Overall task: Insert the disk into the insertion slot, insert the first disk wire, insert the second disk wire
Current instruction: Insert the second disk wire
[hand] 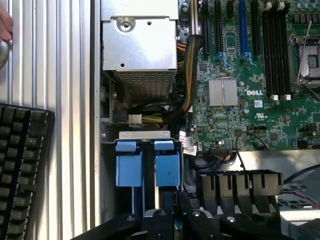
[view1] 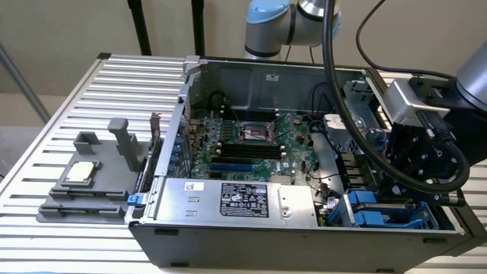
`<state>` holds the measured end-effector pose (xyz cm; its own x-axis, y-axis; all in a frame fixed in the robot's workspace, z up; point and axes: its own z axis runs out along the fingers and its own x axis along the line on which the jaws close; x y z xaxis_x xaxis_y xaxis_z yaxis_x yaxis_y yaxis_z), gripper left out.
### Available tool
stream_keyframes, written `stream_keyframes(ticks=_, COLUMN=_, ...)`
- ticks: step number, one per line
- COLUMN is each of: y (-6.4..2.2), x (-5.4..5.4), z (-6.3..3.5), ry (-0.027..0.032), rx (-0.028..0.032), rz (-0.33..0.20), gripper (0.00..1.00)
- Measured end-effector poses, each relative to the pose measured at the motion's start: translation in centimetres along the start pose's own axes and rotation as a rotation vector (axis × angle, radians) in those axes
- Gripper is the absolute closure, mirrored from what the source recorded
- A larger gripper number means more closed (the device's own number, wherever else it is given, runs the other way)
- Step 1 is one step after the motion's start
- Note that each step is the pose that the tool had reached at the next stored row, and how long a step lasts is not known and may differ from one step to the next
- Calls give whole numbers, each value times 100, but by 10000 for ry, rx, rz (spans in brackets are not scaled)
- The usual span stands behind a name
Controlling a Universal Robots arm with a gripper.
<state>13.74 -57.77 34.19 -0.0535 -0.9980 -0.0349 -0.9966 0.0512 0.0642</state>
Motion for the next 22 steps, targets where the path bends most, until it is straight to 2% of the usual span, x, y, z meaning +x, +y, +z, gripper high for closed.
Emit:
stream_keyframes(ticks=9, y=1, x=-9, z=-9, ry=5, rx=0, rz=-31, gripper=84)
stream_keyframes(ticks=22, y=-3, x=-3, z=44, ry=9, rx=-3, rz=-81, gripper=84)
